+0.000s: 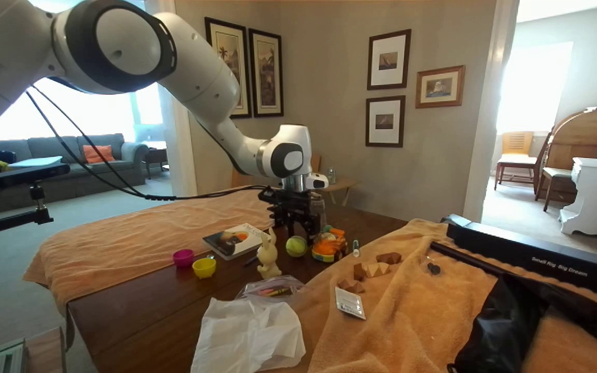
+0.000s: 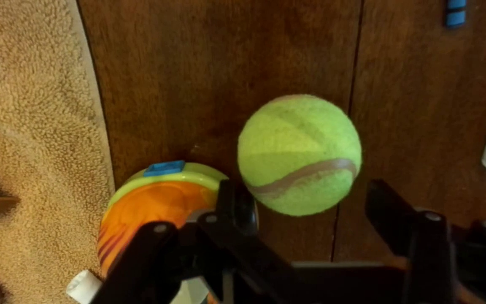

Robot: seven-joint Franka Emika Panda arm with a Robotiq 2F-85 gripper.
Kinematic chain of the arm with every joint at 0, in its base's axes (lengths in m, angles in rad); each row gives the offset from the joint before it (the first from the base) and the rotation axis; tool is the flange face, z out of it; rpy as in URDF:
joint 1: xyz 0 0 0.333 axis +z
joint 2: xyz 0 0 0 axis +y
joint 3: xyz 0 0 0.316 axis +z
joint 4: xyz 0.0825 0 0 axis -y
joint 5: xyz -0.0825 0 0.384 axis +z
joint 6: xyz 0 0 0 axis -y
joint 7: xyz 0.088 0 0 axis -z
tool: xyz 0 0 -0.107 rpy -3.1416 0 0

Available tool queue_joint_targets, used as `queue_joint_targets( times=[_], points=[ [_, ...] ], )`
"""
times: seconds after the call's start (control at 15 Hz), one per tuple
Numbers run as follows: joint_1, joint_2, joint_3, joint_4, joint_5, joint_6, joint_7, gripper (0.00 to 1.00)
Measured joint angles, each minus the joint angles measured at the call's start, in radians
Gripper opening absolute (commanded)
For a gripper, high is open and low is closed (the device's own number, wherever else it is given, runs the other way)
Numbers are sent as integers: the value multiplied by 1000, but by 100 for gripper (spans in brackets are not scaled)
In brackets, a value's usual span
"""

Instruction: Move the green ball forward

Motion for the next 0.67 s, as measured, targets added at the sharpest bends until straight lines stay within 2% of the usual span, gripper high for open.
queue_joint_targets(
  times=[0.53,0.6,0.67],
  points=[
    [5,0,1,2,0,-40,0,100],
    [5,0,1,2,0,-53,0,75],
    [5,0,1,2,0,-62,0,72]
  ],
)
